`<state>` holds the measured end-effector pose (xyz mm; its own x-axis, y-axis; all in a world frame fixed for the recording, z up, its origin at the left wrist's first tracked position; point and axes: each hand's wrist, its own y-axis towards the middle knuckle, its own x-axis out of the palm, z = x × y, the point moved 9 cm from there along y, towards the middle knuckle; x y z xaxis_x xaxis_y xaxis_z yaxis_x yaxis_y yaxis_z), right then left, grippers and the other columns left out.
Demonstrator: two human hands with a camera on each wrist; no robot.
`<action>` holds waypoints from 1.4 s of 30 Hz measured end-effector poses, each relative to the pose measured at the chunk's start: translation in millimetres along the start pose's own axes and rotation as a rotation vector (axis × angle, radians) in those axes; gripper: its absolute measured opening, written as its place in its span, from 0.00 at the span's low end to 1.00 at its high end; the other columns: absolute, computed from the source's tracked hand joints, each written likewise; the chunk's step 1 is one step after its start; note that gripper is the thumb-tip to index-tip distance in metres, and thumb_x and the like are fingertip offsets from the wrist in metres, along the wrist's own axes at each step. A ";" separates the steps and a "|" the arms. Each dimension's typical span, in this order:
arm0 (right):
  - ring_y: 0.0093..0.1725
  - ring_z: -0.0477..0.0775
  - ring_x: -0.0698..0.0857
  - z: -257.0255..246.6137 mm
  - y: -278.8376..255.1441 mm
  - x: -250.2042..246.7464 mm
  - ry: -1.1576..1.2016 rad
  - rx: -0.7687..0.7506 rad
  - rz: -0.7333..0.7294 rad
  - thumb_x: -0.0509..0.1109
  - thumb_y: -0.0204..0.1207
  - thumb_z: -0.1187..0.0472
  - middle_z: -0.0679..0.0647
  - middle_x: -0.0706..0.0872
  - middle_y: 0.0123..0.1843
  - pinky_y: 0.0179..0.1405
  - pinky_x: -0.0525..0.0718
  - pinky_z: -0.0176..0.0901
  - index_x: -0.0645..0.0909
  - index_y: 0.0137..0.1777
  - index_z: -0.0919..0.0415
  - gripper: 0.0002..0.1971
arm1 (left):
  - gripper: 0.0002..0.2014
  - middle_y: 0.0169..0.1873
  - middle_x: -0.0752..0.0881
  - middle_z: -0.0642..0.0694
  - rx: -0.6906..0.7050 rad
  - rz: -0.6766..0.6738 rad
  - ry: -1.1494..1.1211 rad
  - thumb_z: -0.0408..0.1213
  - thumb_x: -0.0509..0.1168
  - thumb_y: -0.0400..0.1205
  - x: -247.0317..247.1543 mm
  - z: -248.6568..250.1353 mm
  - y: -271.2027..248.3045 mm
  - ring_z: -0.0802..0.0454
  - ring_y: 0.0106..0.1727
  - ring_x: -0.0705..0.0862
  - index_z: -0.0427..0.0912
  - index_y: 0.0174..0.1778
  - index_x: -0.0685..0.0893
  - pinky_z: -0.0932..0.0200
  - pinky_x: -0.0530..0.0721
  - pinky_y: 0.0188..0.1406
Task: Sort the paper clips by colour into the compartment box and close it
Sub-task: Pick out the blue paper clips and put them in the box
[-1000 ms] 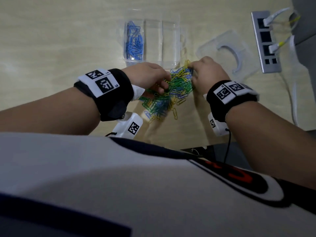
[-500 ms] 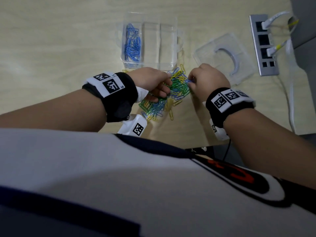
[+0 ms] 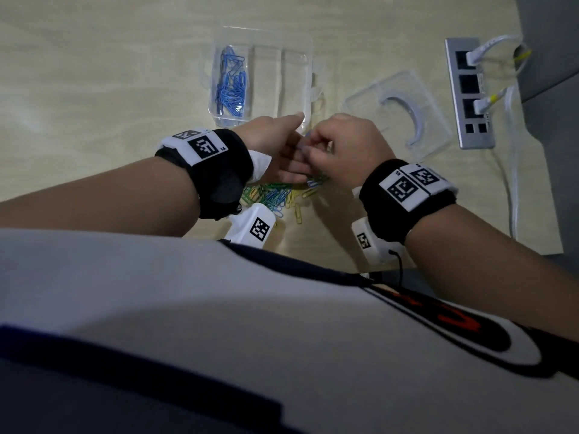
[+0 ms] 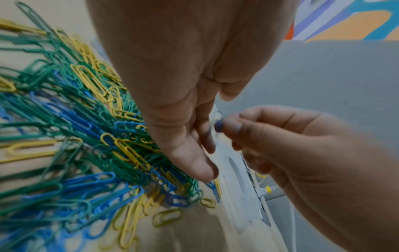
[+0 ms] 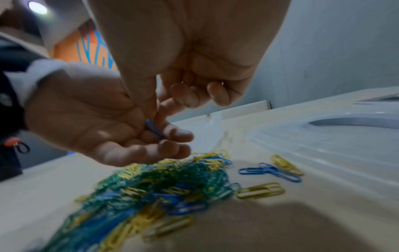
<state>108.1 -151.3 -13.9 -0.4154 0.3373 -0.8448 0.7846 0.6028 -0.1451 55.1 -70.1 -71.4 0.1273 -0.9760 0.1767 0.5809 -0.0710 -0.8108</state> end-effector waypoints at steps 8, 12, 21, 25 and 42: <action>0.55 0.64 0.82 62.3 -3.7 12.9 -0.355 0.228 -0.132 0.66 0.79 0.57 0.60 0.82 0.56 0.52 0.81 0.50 0.86 0.56 0.56 0.11 | 0.25 0.31 0.79 0.44 -0.053 -0.020 0.128 0.50 0.48 0.88 -2.6 -3.9 -2.4 0.52 0.30 0.79 0.36 0.39 0.81 0.61 0.81 0.33; 0.53 0.66 0.82 67.1 -1.7 21.0 -0.443 0.229 -0.149 0.65 0.81 0.55 0.62 0.80 0.56 0.49 0.81 0.52 0.83 0.56 0.60 0.12 | 0.24 0.31 0.79 0.44 -0.057 -0.024 0.158 0.51 0.50 0.88 -4.8 -4.3 -1.8 0.52 0.30 0.79 0.37 0.39 0.81 0.60 0.83 0.34; 0.44 0.56 0.80 36.3 2.6 14.9 -0.182 0.236 -0.081 0.67 0.72 0.54 0.53 0.80 0.46 0.45 0.78 0.46 0.79 0.41 0.54 0.04 | 0.27 0.34 0.82 0.41 -0.051 -0.026 0.097 0.54 0.48 0.87 -13.2 -6.6 0.2 0.49 0.34 0.83 0.35 0.42 0.82 0.57 0.85 0.39; 0.40 0.48 0.79 -13.2 1.8 17.6 0.171 0.096 -0.052 0.71 0.70 0.60 0.49 0.82 0.39 0.42 0.77 0.41 0.80 0.37 0.51 0.03 | 0.25 0.33 0.81 0.40 -0.021 -0.001 -0.012 0.54 0.51 0.87 -20.2 -6.1 0.5 0.49 0.29 0.84 0.35 0.41 0.81 0.56 0.89 0.37; 0.56 0.65 0.81 22.9 23.4 22.4 -0.257 0.275 -0.002 0.60 0.82 0.57 0.62 0.81 0.58 0.50 0.77 0.49 0.83 0.58 0.57 0.13 | 0.27 0.31 0.81 0.42 -0.026 -0.037 0.091 0.52 0.47 0.88 -45.1 -11.0 -8.5 0.51 0.31 0.81 0.35 0.41 0.82 0.59 0.85 0.37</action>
<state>127.8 -146.2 -48.1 -0.3157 0.1226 -0.9409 0.8926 0.3748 -0.2506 35.6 -27.7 -78.7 0.0313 -0.9872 0.1564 0.5630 -0.1118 -0.8188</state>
